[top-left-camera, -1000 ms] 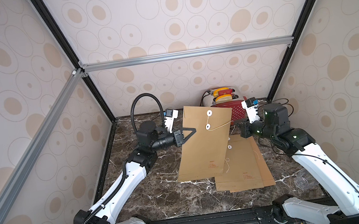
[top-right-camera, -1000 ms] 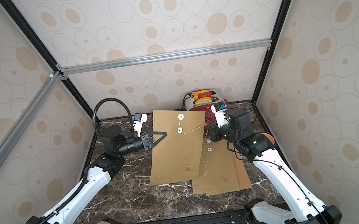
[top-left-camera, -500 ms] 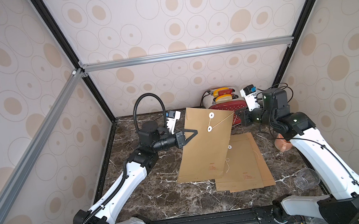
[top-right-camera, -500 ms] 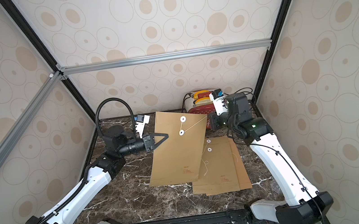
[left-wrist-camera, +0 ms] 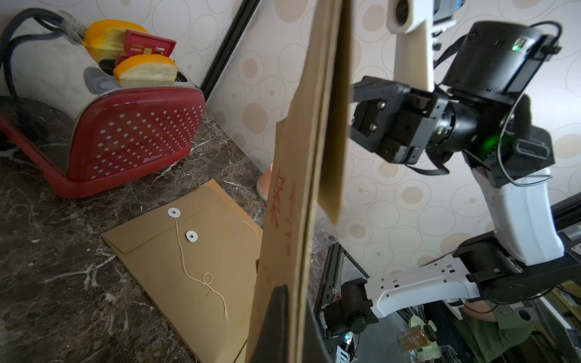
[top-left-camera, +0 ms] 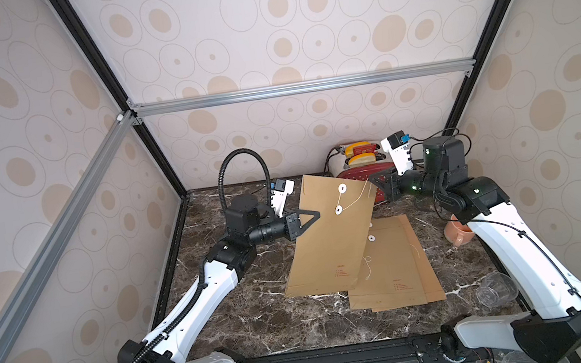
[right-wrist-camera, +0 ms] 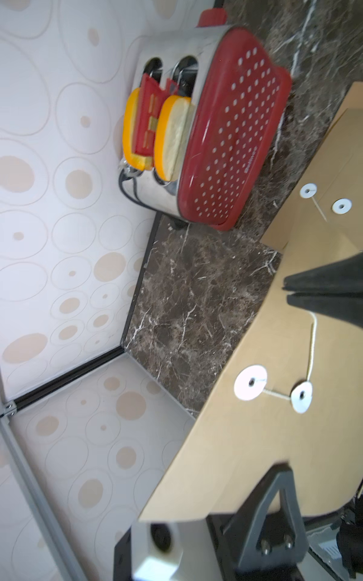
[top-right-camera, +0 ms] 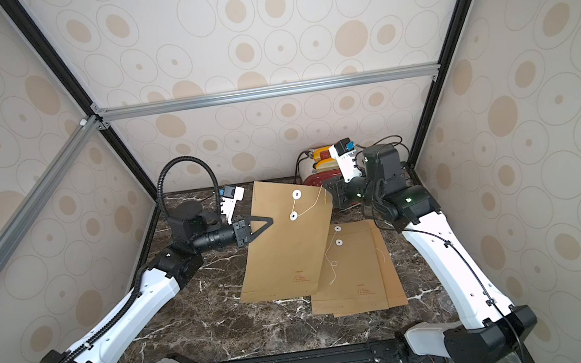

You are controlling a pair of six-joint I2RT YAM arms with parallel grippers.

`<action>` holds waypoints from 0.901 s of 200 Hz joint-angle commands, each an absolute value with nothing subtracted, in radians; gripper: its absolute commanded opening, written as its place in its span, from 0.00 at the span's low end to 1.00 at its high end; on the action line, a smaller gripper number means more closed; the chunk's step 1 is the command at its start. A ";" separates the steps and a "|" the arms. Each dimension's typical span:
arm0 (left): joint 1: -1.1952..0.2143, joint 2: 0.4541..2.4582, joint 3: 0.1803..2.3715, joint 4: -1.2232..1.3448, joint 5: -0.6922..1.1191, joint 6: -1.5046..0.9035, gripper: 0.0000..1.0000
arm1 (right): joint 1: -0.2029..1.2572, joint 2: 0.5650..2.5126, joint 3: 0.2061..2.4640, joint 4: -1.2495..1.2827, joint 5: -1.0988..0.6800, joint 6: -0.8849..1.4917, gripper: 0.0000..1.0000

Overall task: Close the mouth of the file bag
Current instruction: Close the file bag.

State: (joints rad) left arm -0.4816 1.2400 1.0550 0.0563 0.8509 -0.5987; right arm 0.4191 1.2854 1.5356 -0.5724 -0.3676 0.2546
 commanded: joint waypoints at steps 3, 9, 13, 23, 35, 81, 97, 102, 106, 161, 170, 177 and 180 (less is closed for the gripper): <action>-0.495 1.246 1.111 0.017 0.838 -0.541 0.00 | 0.433 1.330 1.610 -0.540 -0.405 0.267 0.00; -0.495 1.246 1.111 0.013 0.835 -0.534 0.00 | 0.434 1.344 1.630 -0.543 -0.408 0.267 0.00; -0.495 1.246 1.112 0.010 0.834 -0.532 0.00 | 0.435 1.354 1.642 -0.543 -0.411 0.269 0.00; -0.497 1.246 1.111 0.010 0.833 -0.529 0.00 | 0.439 1.375 1.670 -0.546 -0.421 0.276 0.00; -0.496 1.248 1.112 0.008 0.831 -0.527 0.00 | 0.447 1.400 1.702 -0.549 -0.422 0.280 0.00; -0.497 1.244 1.113 -0.003 0.825 -0.522 0.00 | 0.579 1.430 1.760 -0.586 -0.323 0.235 0.00; -0.498 1.245 1.115 -0.004 0.825 -0.523 0.00 | 0.622 1.429 1.756 -0.577 -0.306 0.236 0.00; -0.497 1.246 1.115 -0.003 0.826 -0.524 0.00 | 0.636 1.430 1.755 -0.575 -0.296 0.235 0.00; -0.497 1.246 1.115 -0.002 0.829 -0.526 0.00 | 0.647 1.430 1.755 -0.572 -0.290 0.233 0.00; -0.498 1.250 1.114 0.004 0.831 -0.535 0.00 | 0.782 1.458 1.765 -0.539 -0.245 0.233 0.00; -0.498 1.250 1.112 0.006 0.831 -0.537 0.00 | 0.807 1.467 1.766 -0.535 -0.234 0.228 0.00; -0.498 1.249 1.112 0.008 0.832 -0.537 0.00 | 0.826 1.474 1.767 -0.536 -0.226 0.225 0.00; -0.498 1.249 1.112 0.008 0.831 -0.538 0.00 | 0.833 1.477 1.766 -0.534 -0.224 0.225 0.00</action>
State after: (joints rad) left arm -0.4904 1.2491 1.0683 -0.0029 0.8242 -0.5507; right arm 0.7788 1.4490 1.7420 -0.5518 -0.2596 0.2424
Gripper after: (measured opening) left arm 0.049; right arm 0.042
